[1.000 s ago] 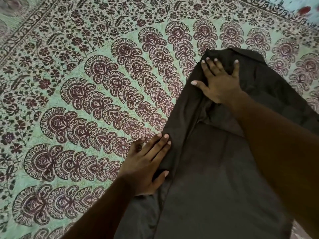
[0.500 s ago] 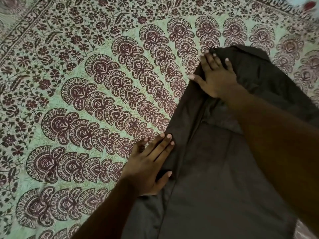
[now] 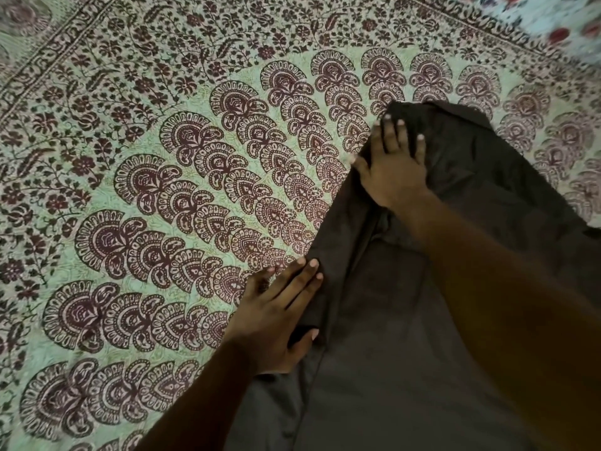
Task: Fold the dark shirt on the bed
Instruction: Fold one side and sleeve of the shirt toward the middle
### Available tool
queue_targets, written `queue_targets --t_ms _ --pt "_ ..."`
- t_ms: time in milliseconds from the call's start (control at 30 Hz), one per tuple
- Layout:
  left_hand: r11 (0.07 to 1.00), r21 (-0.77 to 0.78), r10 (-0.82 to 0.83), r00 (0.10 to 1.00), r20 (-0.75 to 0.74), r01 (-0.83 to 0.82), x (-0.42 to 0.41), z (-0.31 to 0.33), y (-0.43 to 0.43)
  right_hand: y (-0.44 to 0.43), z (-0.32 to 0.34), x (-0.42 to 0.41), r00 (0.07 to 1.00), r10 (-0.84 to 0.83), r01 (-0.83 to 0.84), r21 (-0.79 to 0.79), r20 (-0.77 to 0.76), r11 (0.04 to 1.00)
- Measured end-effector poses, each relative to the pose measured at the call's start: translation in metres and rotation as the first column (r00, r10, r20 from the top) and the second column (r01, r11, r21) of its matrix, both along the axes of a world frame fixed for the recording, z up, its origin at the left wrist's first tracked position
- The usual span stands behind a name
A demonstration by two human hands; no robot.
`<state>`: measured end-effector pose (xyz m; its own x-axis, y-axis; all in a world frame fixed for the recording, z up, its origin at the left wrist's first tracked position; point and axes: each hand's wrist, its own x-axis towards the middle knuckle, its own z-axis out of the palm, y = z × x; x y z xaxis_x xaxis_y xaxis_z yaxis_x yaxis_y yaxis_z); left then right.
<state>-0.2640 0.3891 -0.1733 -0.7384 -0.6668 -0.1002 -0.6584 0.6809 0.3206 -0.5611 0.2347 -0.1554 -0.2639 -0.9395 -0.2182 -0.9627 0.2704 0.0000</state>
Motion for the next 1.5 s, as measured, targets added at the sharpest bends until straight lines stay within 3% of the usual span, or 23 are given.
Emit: queue_targets --t_ms 167,367,467,633,900,1067,1133,1200,1300,1367,1433,1500 --pt "1.0 0.0 0.005 1.0 0.01 -0.005 0.0 0.002 0.0 0.058 -0.006 0.042 0.974 0.22 -0.222 0.028 0.054 0.975" --pt "1.0 -0.004 0.017 1.0 -0.015 -0.017 0.002 0.0 0.002 0.008 0.014 -0.017 0.996 0.008 -0.022 0.155 0.086 0.988" --pt "1.0 0.002 0.024 0.999 -0.031 -0.024 0.002 0.001 0.003 -0.019 0.033 -0.028 0.998 0.025 -0.037 0.223 0.057 0.974" --pt "0.999 0.015 0.031 0.999 -0.045 -0.03 0.002 0.001 0.001 -0.042 0.047 -0.035 0.995 -0.073 0.079 -0.087 0.063 0.993" --pt "0.999 0.017 0.028 0.999 -0.031 -0.027 -0.001 0.004 -0.002 -0.095 0.025 -0.058 0.946 -0.282 0.293 -0.047 0.158 0.955" --pt "1.0 0.009 0.019 1.0 -0.024 -0.019 0.0 0.002 -0.002 -0.11 0.021 -0.073 0.897 -0.33 0.381 -0.133 0.295 0.915" --pt "1.0 0.006 0.016 0.999 -0.029 -0.016 0.0 0.002 -0.002 -0.108 0.022 -0.075 0.901 -0.329 0.376 -0.132 0.282 0.917" --pt "1.0 0.01 0.016 0.999 -0.031 -0.015 0.0 0.002 -0.002 -0.099 0.026 -0.066 0.924 -0.318 0.348 -0.123 0.215 0.929" --pt "1.0 0.018 0.017 1.0 -0.025 -0.017 0.0 0.001 -0.002 -0.071 0.035 -0.036 0.971 -0.231 0.24 -0.251 0.065 0.938" --pt "1.0 0.02 0.016 0.999 -0.031 -0.015 0.0 0.001 -0.002 -0.044 0.028 -0.019 0.997 -0.054 0.034 -0.323 -0.052 0.946" --pt "1.0 0.026 0.015 0.999 -0.033 -0.014 0.0 0.001 -0.002 -0.016 0.012 -0.01 0.969 0.217 -0.243 -0.289 -0.121 0.926" --pt "0.999 0.028 0.019 0.999 -0.027 -0.018 0.001 0.002 -0.002 0.001 -0.003 -0.013 0.949 0.308 -0.316 -0.21 -0.072 0.925"
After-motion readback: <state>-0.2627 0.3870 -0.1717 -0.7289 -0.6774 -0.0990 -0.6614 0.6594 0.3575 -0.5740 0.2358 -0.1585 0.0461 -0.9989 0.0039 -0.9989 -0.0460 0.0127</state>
